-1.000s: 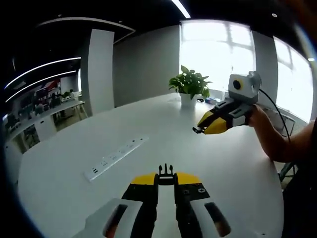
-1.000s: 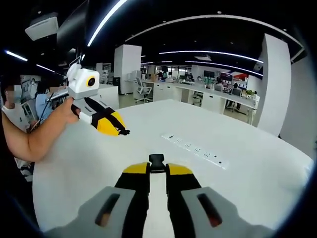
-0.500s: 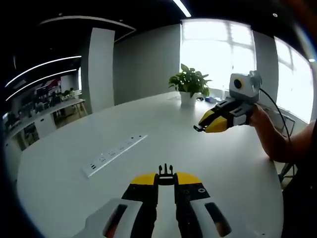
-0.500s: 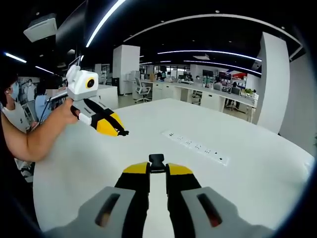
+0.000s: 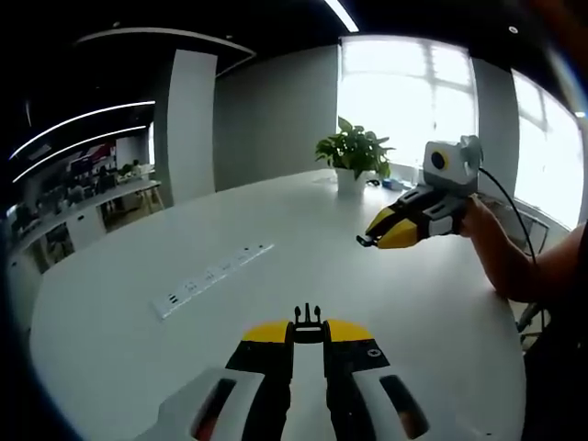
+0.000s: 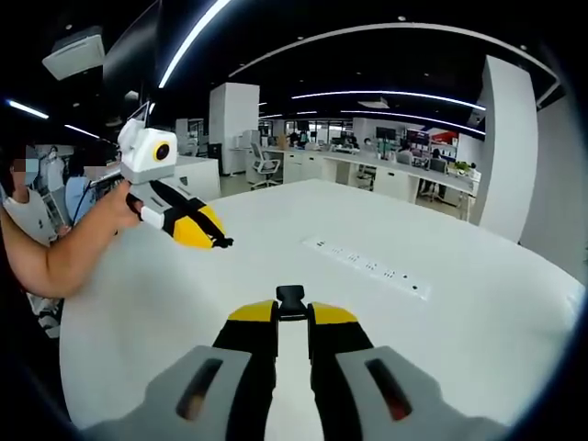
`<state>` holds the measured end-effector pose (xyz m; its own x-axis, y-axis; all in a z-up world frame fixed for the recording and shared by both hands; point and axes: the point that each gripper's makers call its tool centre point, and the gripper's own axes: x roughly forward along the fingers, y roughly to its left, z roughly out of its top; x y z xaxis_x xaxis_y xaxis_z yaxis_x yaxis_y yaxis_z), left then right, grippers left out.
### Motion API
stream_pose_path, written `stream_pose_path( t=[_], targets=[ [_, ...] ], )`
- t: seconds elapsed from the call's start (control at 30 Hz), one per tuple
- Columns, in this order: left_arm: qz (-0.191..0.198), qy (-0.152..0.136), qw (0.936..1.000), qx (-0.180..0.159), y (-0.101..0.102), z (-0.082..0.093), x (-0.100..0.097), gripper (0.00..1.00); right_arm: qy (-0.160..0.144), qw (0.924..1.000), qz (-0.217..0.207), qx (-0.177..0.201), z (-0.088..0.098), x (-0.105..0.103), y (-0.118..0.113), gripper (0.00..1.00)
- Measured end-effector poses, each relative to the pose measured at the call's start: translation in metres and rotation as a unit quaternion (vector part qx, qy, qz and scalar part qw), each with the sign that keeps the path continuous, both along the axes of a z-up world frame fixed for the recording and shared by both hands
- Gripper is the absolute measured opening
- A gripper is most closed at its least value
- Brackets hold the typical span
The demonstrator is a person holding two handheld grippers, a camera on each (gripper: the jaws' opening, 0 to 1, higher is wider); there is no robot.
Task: Snap the two parts of the plastic buckle together until the buckle closes and remains connected.
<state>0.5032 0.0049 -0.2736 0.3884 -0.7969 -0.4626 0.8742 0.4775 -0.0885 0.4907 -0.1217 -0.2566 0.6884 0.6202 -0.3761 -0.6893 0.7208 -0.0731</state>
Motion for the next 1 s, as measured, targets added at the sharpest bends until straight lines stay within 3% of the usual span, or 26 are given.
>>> stream_pose_path(
  t=[0.27,1.0],
  targets=[
    [0.002,0.003,1.0000,0.008,0.004,-0.013,-0.006,0.10,0.004,1.0000,0.008,-0.001,-0.002,-0.007,0.003,0.11],
    [0.001,-0.001,1.0000,0.003,0.007,-0.017,-0.026,0.10,0.003,0.9999,0.006,0.014,-0.008,-0.024,0.003,0.11]
  ],
)
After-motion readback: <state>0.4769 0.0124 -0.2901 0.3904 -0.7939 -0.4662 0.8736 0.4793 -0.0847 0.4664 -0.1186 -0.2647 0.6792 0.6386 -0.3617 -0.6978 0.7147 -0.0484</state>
